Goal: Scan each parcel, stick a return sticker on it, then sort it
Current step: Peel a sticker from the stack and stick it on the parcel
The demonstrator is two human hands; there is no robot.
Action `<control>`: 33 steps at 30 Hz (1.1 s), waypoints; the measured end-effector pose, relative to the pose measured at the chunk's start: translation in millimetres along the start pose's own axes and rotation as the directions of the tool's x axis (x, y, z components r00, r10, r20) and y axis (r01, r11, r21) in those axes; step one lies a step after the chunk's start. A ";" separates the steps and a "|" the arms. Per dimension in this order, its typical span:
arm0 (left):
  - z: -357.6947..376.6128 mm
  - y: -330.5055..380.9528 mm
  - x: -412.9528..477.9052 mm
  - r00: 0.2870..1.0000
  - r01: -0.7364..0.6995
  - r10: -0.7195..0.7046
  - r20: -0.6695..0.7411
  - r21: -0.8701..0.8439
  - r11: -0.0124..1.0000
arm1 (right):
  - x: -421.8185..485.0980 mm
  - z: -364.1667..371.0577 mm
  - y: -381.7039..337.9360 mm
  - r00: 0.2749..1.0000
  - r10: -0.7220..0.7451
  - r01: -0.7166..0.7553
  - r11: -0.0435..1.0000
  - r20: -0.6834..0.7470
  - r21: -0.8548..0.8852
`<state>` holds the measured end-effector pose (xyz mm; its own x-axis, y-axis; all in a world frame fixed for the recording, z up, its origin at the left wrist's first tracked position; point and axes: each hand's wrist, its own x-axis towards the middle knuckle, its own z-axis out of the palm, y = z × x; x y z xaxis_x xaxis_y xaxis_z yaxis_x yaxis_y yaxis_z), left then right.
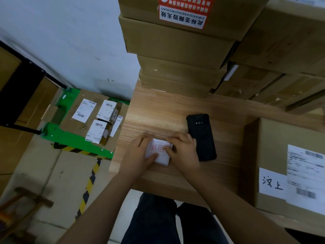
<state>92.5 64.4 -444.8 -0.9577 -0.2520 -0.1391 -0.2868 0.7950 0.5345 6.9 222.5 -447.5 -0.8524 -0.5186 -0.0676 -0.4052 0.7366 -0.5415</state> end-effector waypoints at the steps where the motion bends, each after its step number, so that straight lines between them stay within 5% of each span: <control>1: 0.2 -0.4 0.2 1.000 -0.002 0.002 0.001 0.004 1.000 | 1.3 -0.7 -1.2 1.000 0.004 -0.004 1.000 -0.010 0.017; 15: -6.9 3.7 0.8 0.999 0.007 -0.008 -0.039 -0.032 0.999 | -0.1 -15.6 -7.0 0.998 0.025 -0.020 0.995 -0.053 0.096; 21: -36.9 31.3 8.5 0.989 0.051 -0.074 -0.129 -0.177 0.983 | 7.5 -66.5 -24.0 0.977 0.205 -0.150 0.850 -0.056 0.504; 25: -70.9 81.6 25.1 0.965 0.125 -0.217 -0.146 -0.471 0.873 | 18.4 -117.8 -39.2 0.948 0.317 -0.214 0.674 -0.015 0.707; 28: -91.6 121.9 37.3 0.942 0.040 -0.243 -0.233 -0.638 0.769 | 18.2 -157.7 -49.1 0.946 0.321 -0.155 0.576 -0.047 0.802; 33: -123.1 188.6 48.0 0.904 -0.113 -0.250 -0.346 -0.759 0.641 | 9.5 -217.2 -47.5 0.950 0.256 -0.011 0.598 -0.178 0.801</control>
<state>-4.5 134.3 -248.0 -0.7858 -0.6178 0.0294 -0.0571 0.1198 0.9912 -53.7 276.9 -240.4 -0.9725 -0.2266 -0.0539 0.0322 0.0983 -0.9946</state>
